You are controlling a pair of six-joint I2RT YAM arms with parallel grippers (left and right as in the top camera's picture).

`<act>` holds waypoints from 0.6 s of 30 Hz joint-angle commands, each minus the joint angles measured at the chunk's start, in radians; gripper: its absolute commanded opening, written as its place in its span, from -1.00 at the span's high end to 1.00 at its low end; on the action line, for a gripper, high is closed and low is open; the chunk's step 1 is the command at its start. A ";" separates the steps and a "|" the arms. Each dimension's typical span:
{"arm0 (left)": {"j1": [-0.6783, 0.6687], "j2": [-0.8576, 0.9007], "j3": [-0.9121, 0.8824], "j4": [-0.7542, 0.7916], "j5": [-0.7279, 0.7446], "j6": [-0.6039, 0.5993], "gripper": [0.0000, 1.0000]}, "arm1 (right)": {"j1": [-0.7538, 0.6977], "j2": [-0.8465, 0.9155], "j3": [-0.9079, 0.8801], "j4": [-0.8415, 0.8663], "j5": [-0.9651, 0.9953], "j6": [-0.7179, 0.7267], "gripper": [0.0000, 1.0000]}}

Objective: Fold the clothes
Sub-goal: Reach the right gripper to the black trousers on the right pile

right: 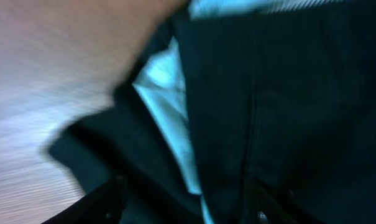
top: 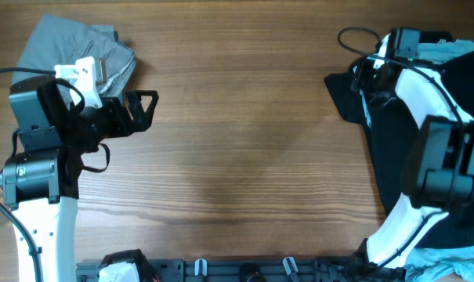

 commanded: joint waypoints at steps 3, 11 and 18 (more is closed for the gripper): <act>-0.003 0.011 0.022 -0.004 0.019 -0.003 -1.00 | 0.002 0.046 0.010 0.000 0.133 0.003 -0.22; -0.003 0.084 0.022 -0.029 0.019 -0.003 -1.00 | 0.002 0.051 0.011 -0.053 0.300 0.011 0.52; -0.003 0.086 0.022 -0.031 0.020 -0.003 -1.00 | 0.000 0.005 0.028 -0.059 0.299 0.052 0.91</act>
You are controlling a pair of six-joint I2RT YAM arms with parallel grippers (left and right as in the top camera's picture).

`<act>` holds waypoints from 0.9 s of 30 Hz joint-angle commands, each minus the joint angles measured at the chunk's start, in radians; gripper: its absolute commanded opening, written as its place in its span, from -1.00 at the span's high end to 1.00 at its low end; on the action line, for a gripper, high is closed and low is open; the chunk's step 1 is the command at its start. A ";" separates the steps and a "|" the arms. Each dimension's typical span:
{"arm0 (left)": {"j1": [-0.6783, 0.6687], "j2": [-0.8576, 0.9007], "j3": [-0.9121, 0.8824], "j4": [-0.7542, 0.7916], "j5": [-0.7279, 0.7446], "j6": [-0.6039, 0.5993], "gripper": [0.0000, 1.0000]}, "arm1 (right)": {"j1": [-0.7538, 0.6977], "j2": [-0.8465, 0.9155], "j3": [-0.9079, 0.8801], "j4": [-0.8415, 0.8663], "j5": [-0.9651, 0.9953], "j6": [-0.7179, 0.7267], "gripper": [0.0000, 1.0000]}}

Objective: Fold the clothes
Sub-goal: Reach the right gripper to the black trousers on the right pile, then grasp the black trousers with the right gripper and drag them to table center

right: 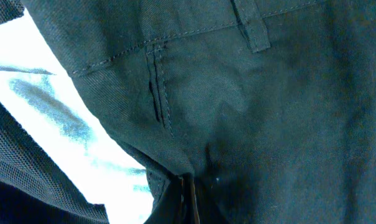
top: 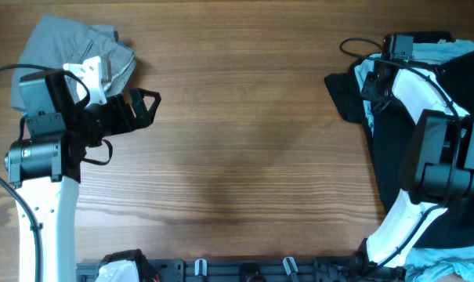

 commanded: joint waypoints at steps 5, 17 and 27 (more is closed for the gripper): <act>-0.003 -0.018 0.022 -0.012 0.020 -0.007 -1.00 | -0.061 -0.264 0.121 0.006 0.035 0.031 0.92; -0.002 -0.397 0.022 0.110 -0.232 -0.006 -1.00 | 0.798 -0.518 0.121 -0.129 -0.520 -0.139 0.26; -0.036 -0.229 0.022 0.064 -0.125 0.006 -1.00 | 0.760 -0.677 0.135 -0.115 -0.029 0.154 -1.00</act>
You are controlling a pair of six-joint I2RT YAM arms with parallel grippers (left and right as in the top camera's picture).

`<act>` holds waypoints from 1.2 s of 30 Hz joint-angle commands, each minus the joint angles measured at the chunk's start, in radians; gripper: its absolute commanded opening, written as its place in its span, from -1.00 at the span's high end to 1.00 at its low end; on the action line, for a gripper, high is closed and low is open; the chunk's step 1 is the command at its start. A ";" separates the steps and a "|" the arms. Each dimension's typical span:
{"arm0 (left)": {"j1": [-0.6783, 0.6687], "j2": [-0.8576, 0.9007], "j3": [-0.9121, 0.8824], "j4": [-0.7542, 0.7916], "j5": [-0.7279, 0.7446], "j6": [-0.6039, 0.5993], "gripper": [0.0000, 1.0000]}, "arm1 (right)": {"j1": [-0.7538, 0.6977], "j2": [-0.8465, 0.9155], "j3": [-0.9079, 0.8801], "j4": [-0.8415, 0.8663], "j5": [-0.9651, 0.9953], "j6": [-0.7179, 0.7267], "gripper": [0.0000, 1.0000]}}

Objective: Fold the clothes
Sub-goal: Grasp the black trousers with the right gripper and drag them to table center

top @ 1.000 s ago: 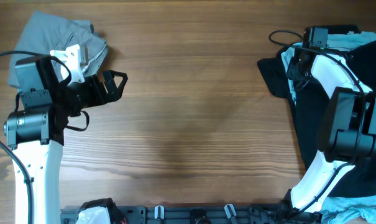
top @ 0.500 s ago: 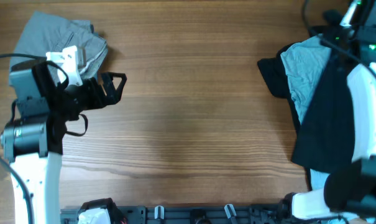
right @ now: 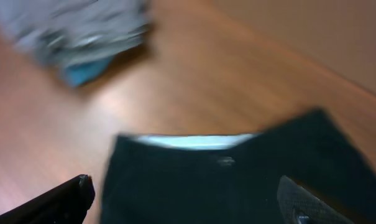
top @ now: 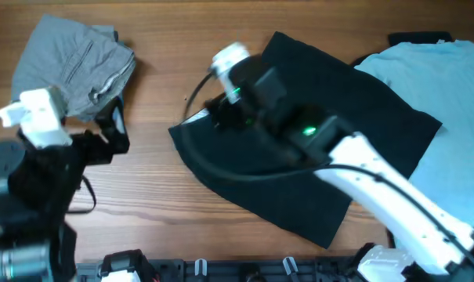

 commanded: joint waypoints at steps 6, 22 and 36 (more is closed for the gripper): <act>-0.385 0.732 0.004 0.112 0.167 0.215 -1.00 | -0.525 -0.177 0.025 -0.117 -0.379 0.378 -0.91; -0.507 1.291 0.004 0.392 -0.085 0.296 0.03 | -0.581 -0.034 0.021 -0.274 -0.375 0.301 -0.91; -0.003 1.008 0.021 -0.094 -0.230 -0.053 0.92 | -0.581 -0.032 0.021 -0.282 -0.325 0.224 -0.90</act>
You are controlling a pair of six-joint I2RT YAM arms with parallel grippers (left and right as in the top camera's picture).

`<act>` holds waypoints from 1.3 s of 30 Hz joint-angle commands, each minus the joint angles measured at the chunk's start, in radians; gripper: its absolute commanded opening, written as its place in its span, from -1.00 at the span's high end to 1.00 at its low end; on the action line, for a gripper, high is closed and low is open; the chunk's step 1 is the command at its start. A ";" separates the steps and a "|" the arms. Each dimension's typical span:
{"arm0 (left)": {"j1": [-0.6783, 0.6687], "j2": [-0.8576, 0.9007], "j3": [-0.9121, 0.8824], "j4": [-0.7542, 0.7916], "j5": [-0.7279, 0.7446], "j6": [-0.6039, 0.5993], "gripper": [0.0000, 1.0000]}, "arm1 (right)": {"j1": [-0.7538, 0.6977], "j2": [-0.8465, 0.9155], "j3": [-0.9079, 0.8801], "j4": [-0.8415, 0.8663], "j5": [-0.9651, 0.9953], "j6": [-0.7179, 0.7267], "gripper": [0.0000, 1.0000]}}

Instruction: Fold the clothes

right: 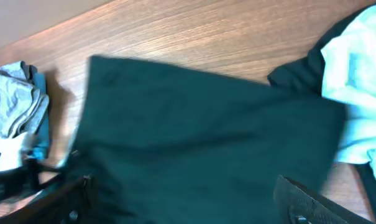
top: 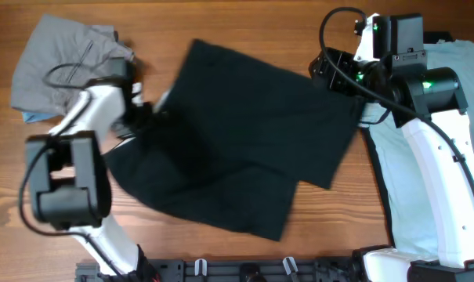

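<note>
A black garment [top: 244,141] lies spread across the middle of the table, its lower part doubled over at the front. My right gripper [top: 333,73] hangs over its upper right corner. In the right wrist view my right gripper [right: 188,208] is open, with its fingers [right: 302,199] wide apart above the black cloth [right: 200,143]. My left gripper [top: 145,117] sits at the garment's left edge, dark against dark cloth, so its jaws cannot be made out.
Folded grey clothes [top: 64,51] lie at the back left, also in the right wrist view [right: 13,112]. A light blue garment [top: 448,117] covers the right side under my right arm. Bare wood [top: 244,23] shows along the far edge.
My right arm has drawn back from the table's middle to the right side. The black garment now lies further left and flatter. My left gripper has moved up to its left edge.
My right gripper was at the dark pile on the right, then pressed close on black fabric, while my left arm waited by the grey clothes. Then the black garment lay mid-table under my outstretched right arm. Now it is spread out, with a gripper at each end.
</note>
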 commanded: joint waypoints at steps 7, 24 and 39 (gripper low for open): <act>-0.059 -0.195 -0.016 0.053 0.254 0.090 0.42 | -0.002 0.219 -0.001 -0.030 0.136 0.118 -0.12; -0.074 0.256 -0.020 0.756 -0.039 -0.047 0.84 | -0.028 0.317 -0.044 -0.115 -0.040 -0.153 0.80; -0.117 -0.127 0.034 0.674 0.258 -0.067 -0.15 | 0.138 0.363 -0.545 0.341 -0.279 -0.259 -0.12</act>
